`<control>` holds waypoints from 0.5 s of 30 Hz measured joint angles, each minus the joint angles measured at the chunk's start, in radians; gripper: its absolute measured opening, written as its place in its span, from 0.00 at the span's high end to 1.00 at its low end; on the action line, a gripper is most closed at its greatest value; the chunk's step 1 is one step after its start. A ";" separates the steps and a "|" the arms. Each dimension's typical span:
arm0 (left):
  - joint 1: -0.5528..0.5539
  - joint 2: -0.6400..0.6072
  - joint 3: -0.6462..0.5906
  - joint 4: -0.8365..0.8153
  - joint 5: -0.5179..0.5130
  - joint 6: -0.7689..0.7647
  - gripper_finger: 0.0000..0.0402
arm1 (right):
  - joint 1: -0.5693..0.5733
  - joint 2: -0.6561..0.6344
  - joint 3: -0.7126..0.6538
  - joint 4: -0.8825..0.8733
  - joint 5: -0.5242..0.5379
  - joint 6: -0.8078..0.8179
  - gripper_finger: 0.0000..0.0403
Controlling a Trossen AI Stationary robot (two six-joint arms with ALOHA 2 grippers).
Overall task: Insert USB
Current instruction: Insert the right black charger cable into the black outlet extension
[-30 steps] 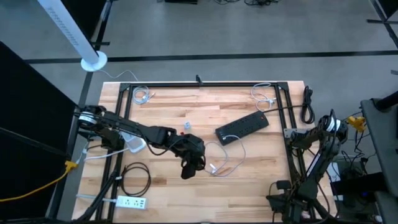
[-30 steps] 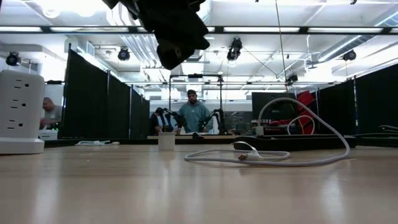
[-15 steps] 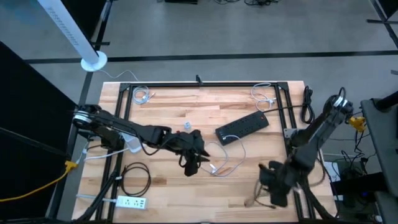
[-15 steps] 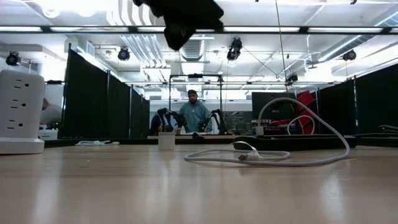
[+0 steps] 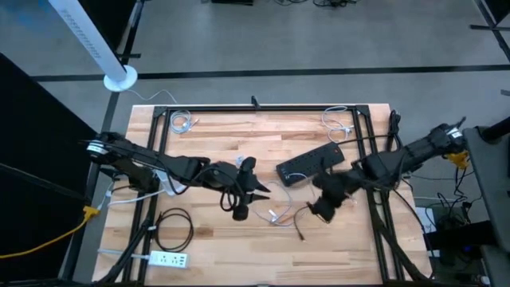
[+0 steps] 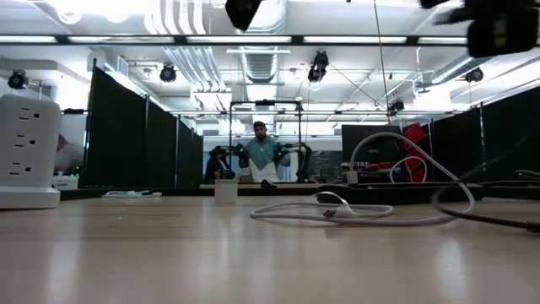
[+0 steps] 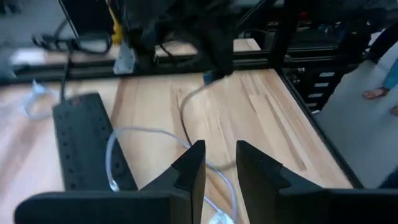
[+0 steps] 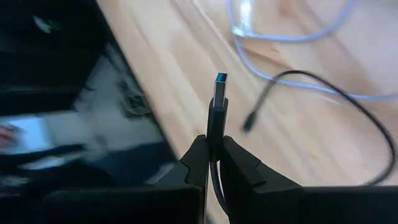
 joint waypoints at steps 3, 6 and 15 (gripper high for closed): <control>0.000 -0.001 0.000 0.013 -0.013 0.154 0.84 | -0.074 0.000 0.000 0.109 -0.094 0.011 0.97; 0.000 -0.001 0.000 0.009 -0.052 0.326 0.84 | -0.148 0.004 0.000 0.209 -0.153 0.036 0.97; -0.001 -0.001 0.000 0.094 -0.257 0.725 0.83 | -0.294 0.020 0.000 0.370 -0.207 0.140 0.97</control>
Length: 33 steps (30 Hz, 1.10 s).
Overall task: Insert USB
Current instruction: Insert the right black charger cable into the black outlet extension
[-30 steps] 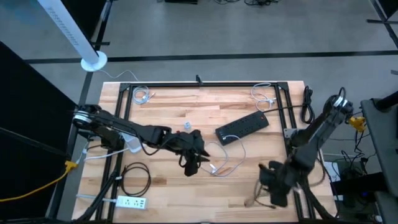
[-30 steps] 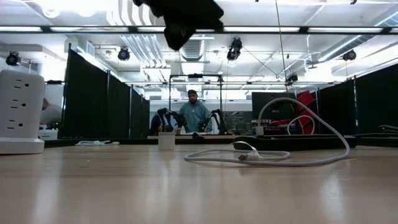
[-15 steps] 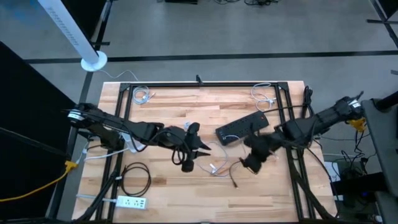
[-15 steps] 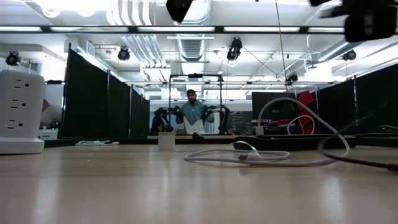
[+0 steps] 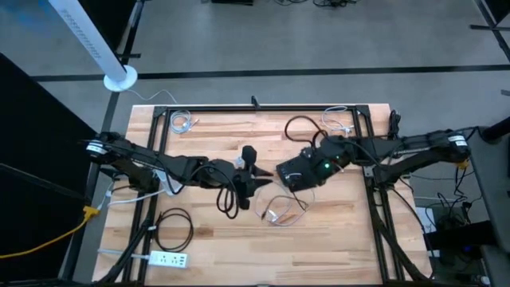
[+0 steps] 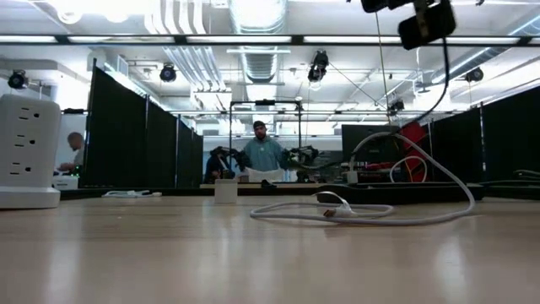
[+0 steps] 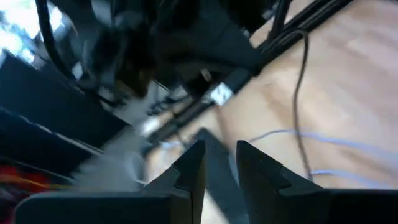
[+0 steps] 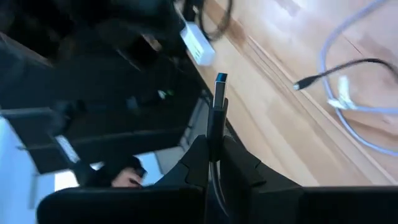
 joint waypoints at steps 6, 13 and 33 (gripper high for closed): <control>0.000 0.000 0.000 0.012 -0.021 0.158 0.74 | -0.024 0.063 0.000 0.197 0.001 0.085 0.97; -0.001 0.002 0.000 0.041 -0.079 0.258 0.63 | -0.024 0.130 0.000 0.360 0.008 0.153 0.97; -0.048 -0.002 0.000 0.096 -0.218 0.397 0.71 | -0.057 0.150 0.000 0.451 0.021 0.202 0.97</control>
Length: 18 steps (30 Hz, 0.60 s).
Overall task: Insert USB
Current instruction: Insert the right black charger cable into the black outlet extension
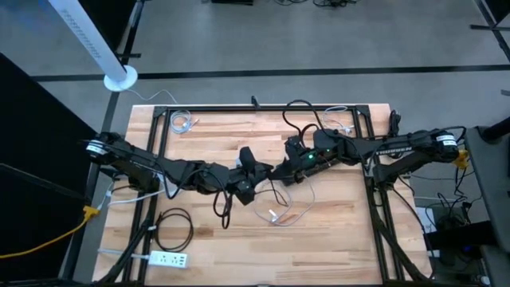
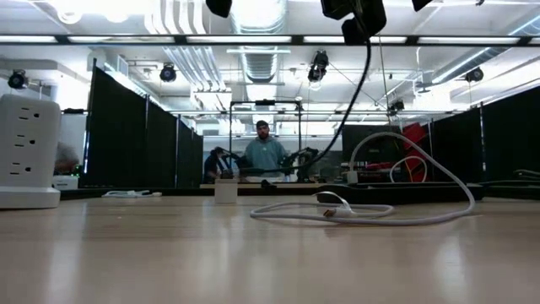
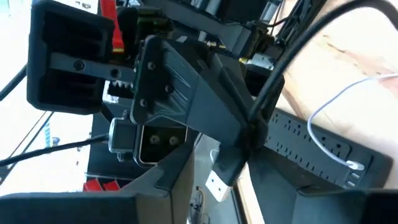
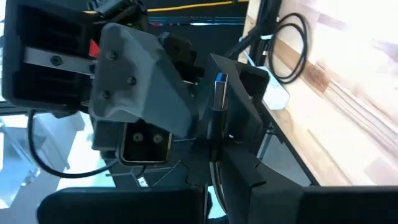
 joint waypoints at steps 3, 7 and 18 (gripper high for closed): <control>0.000 0.000 0.000 -0.001 -0.001 0.035 0.77 | 0.000 0.000 0.000 -0.001 -0.004 0.003 0.97; -0.001 0.000 0.000 0.000 -0.001 0.049 0.85 | 0.000 0.000 0.000 0.007 -0.007 0.009 0.97; -0.004 0.000 0.000 0.015 -0.014 0.037 0.96 | 0.000 -0.001 0.000 0.045 -0.003 0.028 0.97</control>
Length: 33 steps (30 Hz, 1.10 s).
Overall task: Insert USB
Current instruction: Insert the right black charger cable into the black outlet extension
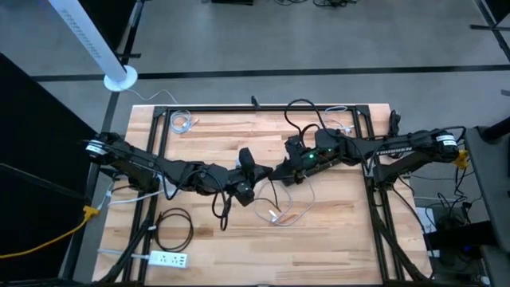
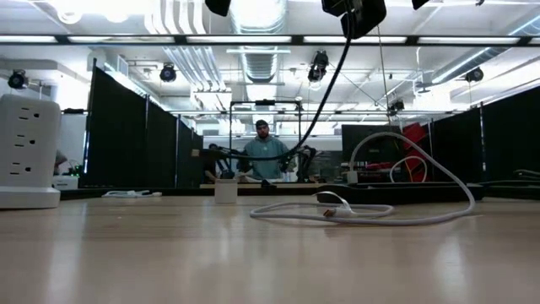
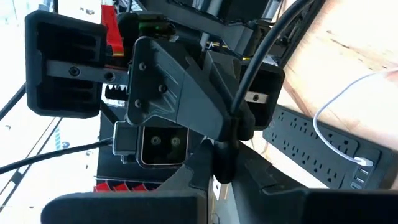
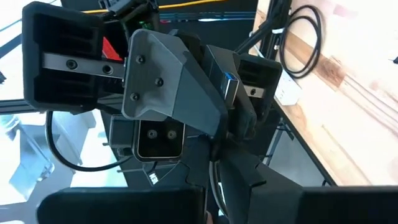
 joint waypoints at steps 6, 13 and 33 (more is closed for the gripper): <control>0.000 0.000 0.000 0.000 -0.005 -0.049 0.97 | 0.000 -0.001 0.000 0.005 0.017 -0.022 0.89; -0.001 0.000 0.000 -0.010 -0.046 -0.064 0.98 | 0.000 -0.009 0.000 0.011 0.025 -0.005 0.65; 0.109 -0.078 0.000 -0.098 0.333 -1.014 0.98 | 0.005 -0.183 0.000 -0.101 0.085 -0.944 0.62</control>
